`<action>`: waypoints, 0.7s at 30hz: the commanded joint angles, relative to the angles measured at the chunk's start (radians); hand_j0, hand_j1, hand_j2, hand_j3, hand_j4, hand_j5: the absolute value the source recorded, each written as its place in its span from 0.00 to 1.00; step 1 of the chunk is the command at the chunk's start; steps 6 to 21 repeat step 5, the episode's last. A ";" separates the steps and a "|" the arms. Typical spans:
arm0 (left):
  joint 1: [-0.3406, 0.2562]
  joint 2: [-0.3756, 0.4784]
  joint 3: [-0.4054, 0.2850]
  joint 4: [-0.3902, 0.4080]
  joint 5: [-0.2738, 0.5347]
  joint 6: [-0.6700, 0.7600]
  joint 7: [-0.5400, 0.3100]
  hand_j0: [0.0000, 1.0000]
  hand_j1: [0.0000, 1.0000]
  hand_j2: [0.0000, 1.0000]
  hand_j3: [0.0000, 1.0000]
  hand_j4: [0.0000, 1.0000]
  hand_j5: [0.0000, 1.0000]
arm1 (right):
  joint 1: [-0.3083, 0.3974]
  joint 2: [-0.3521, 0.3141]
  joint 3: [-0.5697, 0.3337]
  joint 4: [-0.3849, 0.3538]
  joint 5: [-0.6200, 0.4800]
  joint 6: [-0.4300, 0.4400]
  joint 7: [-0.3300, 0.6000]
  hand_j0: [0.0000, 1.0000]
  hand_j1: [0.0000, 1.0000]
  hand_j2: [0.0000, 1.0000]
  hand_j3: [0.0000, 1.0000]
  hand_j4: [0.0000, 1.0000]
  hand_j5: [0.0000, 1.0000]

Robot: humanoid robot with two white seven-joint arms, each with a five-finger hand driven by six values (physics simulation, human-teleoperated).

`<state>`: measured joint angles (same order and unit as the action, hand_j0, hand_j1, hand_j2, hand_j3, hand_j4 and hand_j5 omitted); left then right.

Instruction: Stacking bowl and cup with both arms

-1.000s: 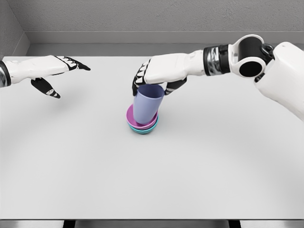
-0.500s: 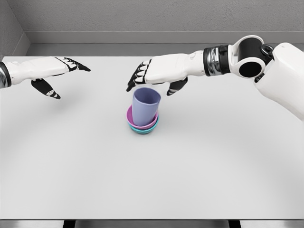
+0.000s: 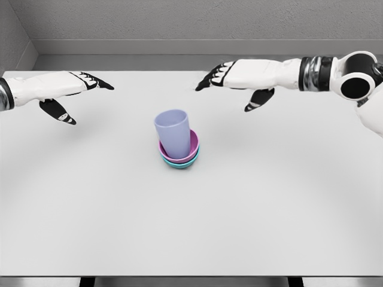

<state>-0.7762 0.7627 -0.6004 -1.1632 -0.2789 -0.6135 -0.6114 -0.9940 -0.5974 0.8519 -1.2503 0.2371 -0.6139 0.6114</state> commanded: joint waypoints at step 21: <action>0.002 -0.002 -0.001 0.033 0.006 0.003 0.000 1.00 1.00 1.00 1.00 1.00 1.00 | 0.029 -0.045 -0.053 0.111 -0.012 0.003 -0.001 1.00 1.00 1.00 1.00 1.00 1.00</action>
